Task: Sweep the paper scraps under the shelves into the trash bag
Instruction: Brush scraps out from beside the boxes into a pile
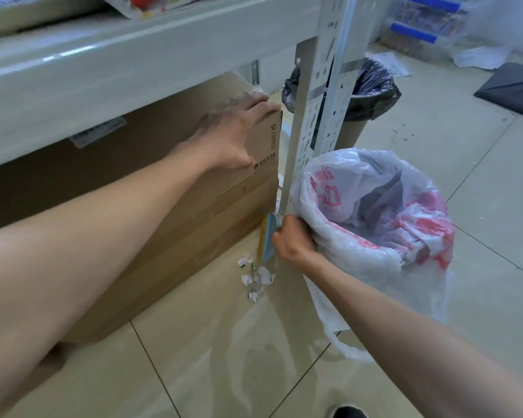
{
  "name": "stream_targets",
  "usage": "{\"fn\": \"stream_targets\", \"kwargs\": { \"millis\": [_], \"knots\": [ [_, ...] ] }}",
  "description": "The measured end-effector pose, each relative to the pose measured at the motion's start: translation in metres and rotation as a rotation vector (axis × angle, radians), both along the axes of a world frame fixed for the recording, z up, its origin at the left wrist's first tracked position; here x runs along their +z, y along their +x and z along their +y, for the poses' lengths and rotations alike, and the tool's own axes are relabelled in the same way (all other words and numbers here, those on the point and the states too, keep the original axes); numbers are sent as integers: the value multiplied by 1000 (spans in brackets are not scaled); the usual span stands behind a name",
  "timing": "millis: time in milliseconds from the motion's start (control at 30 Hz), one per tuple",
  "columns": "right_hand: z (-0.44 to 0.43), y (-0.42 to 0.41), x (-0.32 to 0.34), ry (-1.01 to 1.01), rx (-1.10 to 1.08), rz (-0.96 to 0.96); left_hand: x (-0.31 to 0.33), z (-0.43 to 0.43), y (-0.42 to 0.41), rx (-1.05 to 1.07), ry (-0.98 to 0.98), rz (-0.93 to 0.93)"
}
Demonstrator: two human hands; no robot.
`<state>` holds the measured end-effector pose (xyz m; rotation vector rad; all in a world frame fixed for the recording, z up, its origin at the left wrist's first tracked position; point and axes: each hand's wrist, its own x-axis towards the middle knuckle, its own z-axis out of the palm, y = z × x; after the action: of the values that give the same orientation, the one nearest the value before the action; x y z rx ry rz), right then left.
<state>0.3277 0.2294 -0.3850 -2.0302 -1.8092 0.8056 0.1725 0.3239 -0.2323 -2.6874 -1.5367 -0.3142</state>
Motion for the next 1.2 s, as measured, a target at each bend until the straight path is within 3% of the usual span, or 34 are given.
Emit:
{"fn": "stream_targets", "kwargs": {
  "millis": [567,1200],
  "knots": [
    [10,47,8,25,-54,24,-2,2,3,12,-21,48],
    [18,38,-3,137,52,-172,-1,-10,-8,19,-55,12]
  ]
}}
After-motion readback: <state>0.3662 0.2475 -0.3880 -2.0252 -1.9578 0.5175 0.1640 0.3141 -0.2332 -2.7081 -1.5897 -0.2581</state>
